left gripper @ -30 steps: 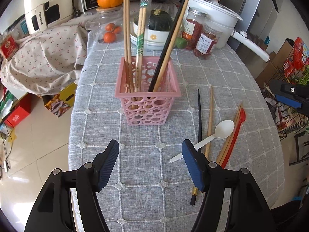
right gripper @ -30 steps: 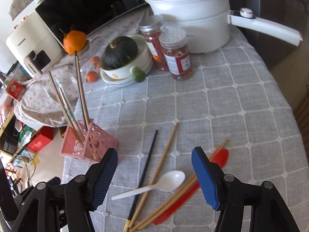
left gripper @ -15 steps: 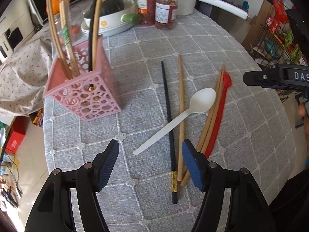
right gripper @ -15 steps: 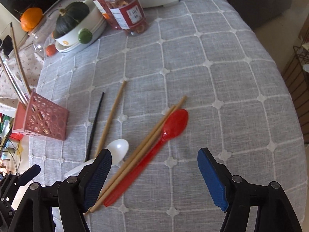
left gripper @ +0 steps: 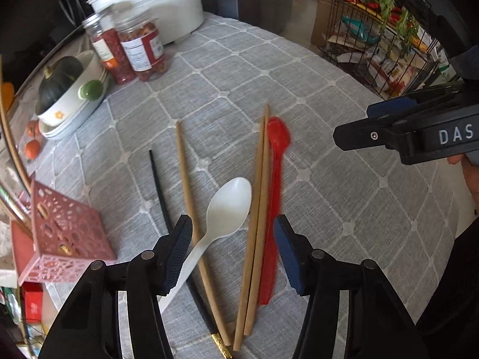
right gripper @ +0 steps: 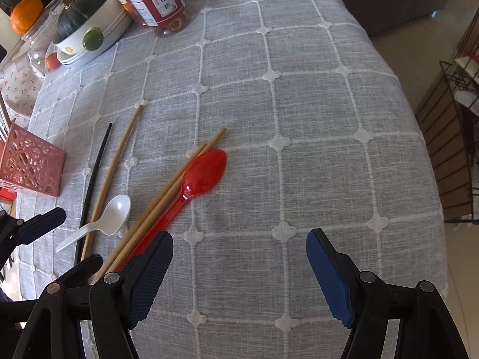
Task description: Organize utensils
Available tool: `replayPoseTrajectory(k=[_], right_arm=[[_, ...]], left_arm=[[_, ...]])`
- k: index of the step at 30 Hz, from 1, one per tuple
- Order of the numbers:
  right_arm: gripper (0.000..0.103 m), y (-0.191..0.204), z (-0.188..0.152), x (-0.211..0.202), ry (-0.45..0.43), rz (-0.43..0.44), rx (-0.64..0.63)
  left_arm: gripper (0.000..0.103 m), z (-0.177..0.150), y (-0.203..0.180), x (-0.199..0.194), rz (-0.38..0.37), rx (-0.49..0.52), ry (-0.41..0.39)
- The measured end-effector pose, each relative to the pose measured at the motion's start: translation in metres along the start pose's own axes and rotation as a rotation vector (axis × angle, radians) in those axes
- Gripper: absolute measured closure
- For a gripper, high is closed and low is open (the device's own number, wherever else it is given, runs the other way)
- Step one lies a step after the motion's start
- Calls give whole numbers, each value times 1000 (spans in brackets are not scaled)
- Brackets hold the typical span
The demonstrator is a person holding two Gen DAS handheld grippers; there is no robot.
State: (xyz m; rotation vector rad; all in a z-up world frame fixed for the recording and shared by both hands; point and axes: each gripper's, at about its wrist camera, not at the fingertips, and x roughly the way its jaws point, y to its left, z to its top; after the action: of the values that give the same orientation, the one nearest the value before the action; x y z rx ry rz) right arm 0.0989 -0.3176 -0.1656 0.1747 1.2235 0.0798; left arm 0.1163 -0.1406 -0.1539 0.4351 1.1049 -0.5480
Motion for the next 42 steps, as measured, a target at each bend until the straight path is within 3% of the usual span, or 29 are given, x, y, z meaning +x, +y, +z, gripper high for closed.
replayPoseTrajectory(k=[7, 9, 13, 16, 25, 37, 42], right_arm=[[25, -19, 6, -6, -21, 6, 43], [25, -21, 7, -7, -25, 6, 49], [25, -23, 10, -6, -25, 12, 54], [25, -22, 10, -4, -22, 13, 55], [25, -13, 13, 3, -10, 8, 50], [25, 18, 20, 21, -4, 34, 27], [35, 43, 26, 28, -19, 56, -2]], left_arm=[[48, 19, 6, 28, -51, -4, 45], [61, 23, 13, 35, -65, -43, 67], [74, 25, 26, 44, -128, -137, 92], [89, 23, 35, 44, -121, -187, 87], [91, 9, 61, 2, -129, -372, -51], [91, -38, 83, -87, -98, -489, -291], [91, -51, 90, -101, -115, -507, -333]])
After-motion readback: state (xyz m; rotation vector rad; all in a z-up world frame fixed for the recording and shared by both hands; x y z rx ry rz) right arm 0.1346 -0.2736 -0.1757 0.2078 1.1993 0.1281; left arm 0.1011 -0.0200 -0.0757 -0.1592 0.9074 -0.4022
